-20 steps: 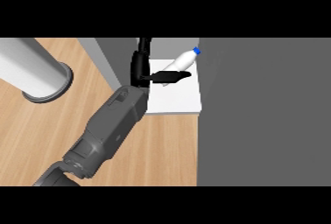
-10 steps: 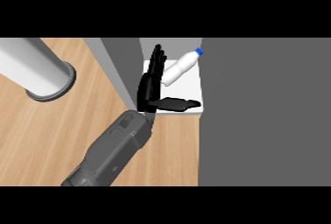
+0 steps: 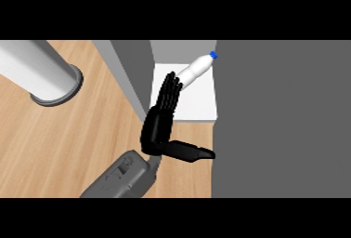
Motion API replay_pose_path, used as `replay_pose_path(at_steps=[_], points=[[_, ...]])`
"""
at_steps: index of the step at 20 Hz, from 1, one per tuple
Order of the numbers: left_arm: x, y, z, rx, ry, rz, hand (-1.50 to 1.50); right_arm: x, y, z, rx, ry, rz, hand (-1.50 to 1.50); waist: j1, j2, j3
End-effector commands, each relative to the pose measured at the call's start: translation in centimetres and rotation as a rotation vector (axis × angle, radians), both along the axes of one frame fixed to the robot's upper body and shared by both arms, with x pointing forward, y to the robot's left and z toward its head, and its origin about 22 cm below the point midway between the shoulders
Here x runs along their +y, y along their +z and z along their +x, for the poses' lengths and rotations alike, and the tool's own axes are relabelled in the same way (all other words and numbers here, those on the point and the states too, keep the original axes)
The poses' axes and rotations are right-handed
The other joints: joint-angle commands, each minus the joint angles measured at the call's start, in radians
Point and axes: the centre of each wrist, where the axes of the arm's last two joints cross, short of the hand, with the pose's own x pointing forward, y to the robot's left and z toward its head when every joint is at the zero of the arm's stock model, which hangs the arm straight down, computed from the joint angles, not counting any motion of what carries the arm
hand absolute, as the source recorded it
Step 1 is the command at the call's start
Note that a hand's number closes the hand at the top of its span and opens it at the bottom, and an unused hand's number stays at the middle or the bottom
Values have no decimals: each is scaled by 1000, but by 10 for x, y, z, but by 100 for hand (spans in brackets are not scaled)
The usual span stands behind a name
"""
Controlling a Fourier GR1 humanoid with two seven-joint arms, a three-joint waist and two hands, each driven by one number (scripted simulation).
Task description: Pick up the bottled water, place it into the cabinet and close the cabinet
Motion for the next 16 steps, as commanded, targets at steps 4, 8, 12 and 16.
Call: replay_pose_path(at_steps=[4,8,12,16], points=[[22,-5,-48,59,-51,-4,150,4,39,-6,-41,193,-140,150,-3,-1,0],[53,-2,-62,47,-12,3,150,-2,33,-3,3,308,-208,150,0,0,0],[80,-7,-70,44,45,-14,-150,13,53,-6,-55,431,-227,150,-5,-1,-2],[109,-8,-97,52,98,-5,-150,21,62,-10,-97,498,-263,150,-8,-7,-2]])
